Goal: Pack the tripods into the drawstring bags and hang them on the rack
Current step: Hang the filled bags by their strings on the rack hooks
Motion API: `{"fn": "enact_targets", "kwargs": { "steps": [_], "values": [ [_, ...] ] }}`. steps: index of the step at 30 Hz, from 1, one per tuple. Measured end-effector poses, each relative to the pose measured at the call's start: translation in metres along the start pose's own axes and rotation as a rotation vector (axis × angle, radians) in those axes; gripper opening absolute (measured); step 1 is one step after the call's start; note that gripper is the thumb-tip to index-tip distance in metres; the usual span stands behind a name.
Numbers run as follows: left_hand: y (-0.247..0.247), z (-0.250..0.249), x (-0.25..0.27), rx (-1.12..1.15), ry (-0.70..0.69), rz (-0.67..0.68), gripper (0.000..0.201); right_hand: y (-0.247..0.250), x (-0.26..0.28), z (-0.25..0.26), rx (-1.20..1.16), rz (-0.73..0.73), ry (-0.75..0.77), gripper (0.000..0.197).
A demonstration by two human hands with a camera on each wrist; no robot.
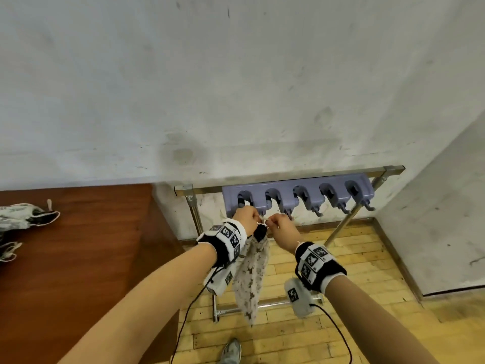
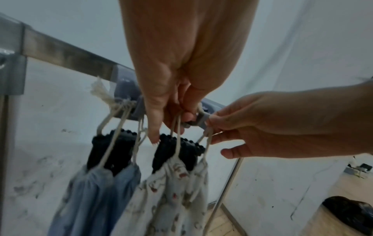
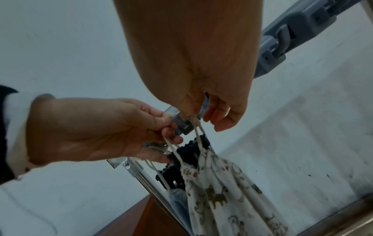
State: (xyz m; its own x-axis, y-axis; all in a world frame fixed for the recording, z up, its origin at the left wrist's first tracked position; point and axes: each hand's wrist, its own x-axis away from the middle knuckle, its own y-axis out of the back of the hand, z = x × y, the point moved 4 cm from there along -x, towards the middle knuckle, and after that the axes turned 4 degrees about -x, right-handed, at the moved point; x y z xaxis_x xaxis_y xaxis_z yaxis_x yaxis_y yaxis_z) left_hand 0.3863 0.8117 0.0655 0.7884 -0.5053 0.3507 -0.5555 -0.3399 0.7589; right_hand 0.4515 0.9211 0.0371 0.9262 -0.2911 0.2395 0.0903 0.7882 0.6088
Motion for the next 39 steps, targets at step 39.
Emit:
{"fn": "enact_targets", "kwargs": {
  "steps": [39],
  "values": [
    [0.285,0.449,0.154,0.137,0.476,-0.247,0.026,-0.331,-0.06,0.352,0.115,0.565,0.073,0.039]
  ]
}}
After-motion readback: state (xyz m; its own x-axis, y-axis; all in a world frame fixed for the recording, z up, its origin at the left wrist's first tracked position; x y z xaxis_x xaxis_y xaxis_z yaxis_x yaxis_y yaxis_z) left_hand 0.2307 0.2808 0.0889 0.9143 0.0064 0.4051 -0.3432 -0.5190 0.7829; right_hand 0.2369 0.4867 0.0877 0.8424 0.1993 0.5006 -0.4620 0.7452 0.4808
